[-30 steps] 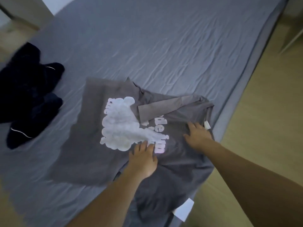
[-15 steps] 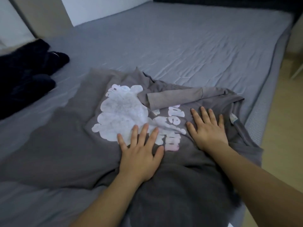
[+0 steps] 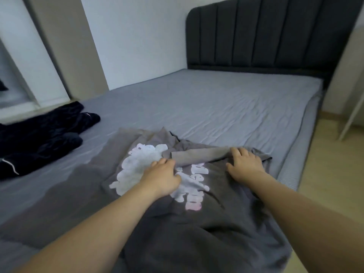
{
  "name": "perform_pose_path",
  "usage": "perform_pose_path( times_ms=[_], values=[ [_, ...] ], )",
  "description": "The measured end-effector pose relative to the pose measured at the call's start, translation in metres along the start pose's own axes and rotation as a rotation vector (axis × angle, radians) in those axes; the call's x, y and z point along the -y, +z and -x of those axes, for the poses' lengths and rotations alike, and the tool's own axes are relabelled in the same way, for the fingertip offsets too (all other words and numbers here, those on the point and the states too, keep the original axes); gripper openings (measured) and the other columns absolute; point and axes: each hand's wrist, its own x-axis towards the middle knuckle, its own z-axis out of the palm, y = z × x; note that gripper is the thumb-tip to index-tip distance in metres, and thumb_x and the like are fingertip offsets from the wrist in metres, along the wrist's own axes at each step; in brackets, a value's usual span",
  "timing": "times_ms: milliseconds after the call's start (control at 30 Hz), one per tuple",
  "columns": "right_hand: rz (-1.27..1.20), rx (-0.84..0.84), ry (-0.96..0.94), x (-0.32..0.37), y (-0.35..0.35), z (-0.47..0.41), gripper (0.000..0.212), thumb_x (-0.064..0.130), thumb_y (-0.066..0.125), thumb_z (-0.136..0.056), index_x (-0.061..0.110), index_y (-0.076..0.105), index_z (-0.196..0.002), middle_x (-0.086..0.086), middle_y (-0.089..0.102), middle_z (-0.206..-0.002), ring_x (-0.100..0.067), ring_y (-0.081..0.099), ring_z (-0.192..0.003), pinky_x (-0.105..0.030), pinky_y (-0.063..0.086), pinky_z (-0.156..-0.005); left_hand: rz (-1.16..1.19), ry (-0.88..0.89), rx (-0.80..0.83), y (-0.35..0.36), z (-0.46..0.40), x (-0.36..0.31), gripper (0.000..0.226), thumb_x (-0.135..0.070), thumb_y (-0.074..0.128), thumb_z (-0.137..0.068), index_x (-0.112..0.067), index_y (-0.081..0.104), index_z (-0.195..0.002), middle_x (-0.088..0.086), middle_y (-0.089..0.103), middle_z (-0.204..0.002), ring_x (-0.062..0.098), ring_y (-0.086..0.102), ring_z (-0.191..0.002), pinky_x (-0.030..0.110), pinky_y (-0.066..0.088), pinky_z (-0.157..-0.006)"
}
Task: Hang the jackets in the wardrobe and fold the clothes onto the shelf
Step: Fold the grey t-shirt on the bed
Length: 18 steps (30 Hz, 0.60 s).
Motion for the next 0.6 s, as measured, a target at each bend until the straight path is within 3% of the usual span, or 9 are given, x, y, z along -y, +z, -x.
perform_pose_path(
  times_ms=[100, 200, 267, 333, 400, 433, 533, 600],
  values=[
    [0.030, 0.056, -0.091, -0.017, 0.005, -0.035, 0.075, 0.055, 0.045, -0.090, 0.024, 0.015, -0.152, -0.003, 0.024, -0.157, -0.025, 0.025, -0.143, -0.047, 0.012, -0.117, 0.030, -0.094, 0.018, 0.002, -0.039, -0.018, 0.055, -0.041, 0.049, -0.088, -0.024, 0.040, -0.139, 0.003, 0.040, -0.144, 0.027, 0.037, -0.129, 0.041, 0.041, -0.102],
    [-0.001, 0.123, -0.185, -0.036, 0.010, -0.068, 0.084, 0.064, 0.048, -0.086, 0.028, 0.014, -0.153, 0.000, 0.030, -0.155, -0.021, 0.026, -0.143, -0.047, 0.007, -0.119, -0.060, -0.275, 0.093, 0.009, -0.074, -0.028, 0.076, -0.056, 0.056, -0.074, -0.024, 0.040, -0.141, 0.004, 0.041, -0.142, 0.028, 0.036, -0.131, 0.039, 0.035, -0.105],
    [-0.060, 0.099, -0.231, -0.051, 0.021, -0.083, 0.084, 0.070, 0.049, -0.081, 0.029, 0.025, -0.150, 0.001, 0.040, -0.148, -0.021, 0.035, -0.137, -0.042, 0.017, -0.116, -0.152, -0.364, 0.195, 0.011, -0.096, -0.031, 0.086, -0.061, 0.061, -0.066, -0.022, 0.041, -0.140, 0.004, 0.041, -0.141, 0.028, 0.038, -0.130, 0.038, 0.037, -0.102],
    [-0.141, -0.017, -0.241, -0.059, 0.042, -0.088, 0.076, 0.076, 0.049, -0.075, 0.033, 0.045, -0.137, 0.003, 0.051, -0.130, -0.022, 0.045, -0.123, -0.036, 0.030, -0.104, -0.159, -0.351, 0.207, 0.008, -0.121, -0.034, 0.062, -0.053, 0.066, -0.066, -0.020, 0.058, -0.118, 0.006, 0.054, -0.129, 0.028, 0.050, -0.119, 0.035, 0.043, -0.090],
    [-0.205, -0.127, -0.238, -0.063, 0.059, -0.092, 0.066, 0.079, 0.046, -0.072, 0.033, 0.055, -0.118, 0.005, 0.054, -0.111, -0.019, 0.049, -0.108, -0.033, 0.033, -0.091, -0.056, -0.227, 0.092, 0.003, -0.148, -0.042, 0.018, -0.030, 0.065, -0.073, -0.015, 0.062, -0.082, 0.013, 0.068, -0.103, 0.032, 0.062, -0.098, 0.030, 0.046, -0.073],
    [-0.249, -0.158, -0.237, -0.065, 0.063, -0.094, 0.060, 0.078, 0.047, -0.071, 0.032, 0.055, -0.109, 0.006, 0.054, -0.103, -0.018, 0.049, -0.102, -0.032, 0.032, -0.086, 0.002, -0.160, -0.010, 0.000, -0.163, -0.048, 0.008, -0.018, 0.061, -0.077, -0.012, 0.058, -0.073, 0.017, 0.068, -0.093, 0.035, 0.064, -0.091, 0.030, 0.045, -0.067],
    [-0.493, -0.213, -0.133, -0.071, 0.060, -0.100, 0.039, 0.067, 0.055, -0.072, 0.029, 0.044, -0.078, 0.011, 0.049, -0.079, -0.019, 0.050, -0.083, -0.032, 0.029, -0.071, -0.013, 0.043, -0.370, -0.009, -0.207, -0.071, 0.003, -0.007, 0.054, -0.082, -0.008, 0.054, -0.085, 0.020, 0.058, -0.105, 0.039, 0.056, -0.098, 0.041, 0.043, -0.075],
    [-0.615, -0.262, -0.081, -0.075, 0.060, -0.101, 0.040, 0.061, 0.054, -0.076, 0.025, 0.038, -0.071, 0.008, 0.049, -0.073, -0.022, 0.049, -0.077, -0.034, 0.027, -0.067, -0.175, 0.153, -0.559, -0.012, -0.234, -0.082, 0.020, -0.006, 0.054, -0.081, -0.007, 0.054, -0.101, 0.018, 0.050, -0.117, 0.039, 0.050, -0.104, 0.045, 0.041, -0.081]
  ],
)
